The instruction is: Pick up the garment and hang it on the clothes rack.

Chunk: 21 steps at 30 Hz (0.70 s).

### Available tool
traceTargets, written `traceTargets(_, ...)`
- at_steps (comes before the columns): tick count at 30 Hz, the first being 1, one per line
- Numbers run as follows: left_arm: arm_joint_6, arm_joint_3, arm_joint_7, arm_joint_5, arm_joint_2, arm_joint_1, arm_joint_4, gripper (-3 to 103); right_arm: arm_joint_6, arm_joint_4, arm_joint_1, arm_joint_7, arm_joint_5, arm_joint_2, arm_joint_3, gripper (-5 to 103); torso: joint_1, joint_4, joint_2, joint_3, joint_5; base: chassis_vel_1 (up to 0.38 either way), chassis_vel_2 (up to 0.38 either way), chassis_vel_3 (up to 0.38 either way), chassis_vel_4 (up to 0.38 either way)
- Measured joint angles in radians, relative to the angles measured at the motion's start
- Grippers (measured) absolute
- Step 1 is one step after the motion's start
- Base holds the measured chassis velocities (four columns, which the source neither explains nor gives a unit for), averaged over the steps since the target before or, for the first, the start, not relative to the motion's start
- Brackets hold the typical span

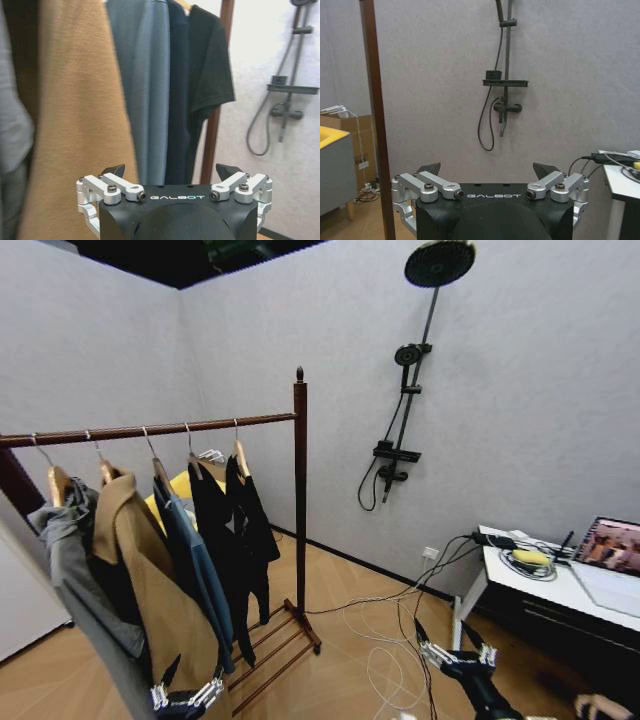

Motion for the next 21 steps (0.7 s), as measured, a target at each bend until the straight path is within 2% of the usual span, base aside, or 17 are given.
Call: traceTargets(21, 0.0, 0.0, 0.0, 0.0, 0.0, 0.0, 0.0, 100, 0.0, -0.001, 0.001, 0.0, 0.001, 0.0, 0.0, 100, 0.0, 0.0, 0.0, 0.0, -0.0001, -0.121, -0.127, -0.118, -0.119)
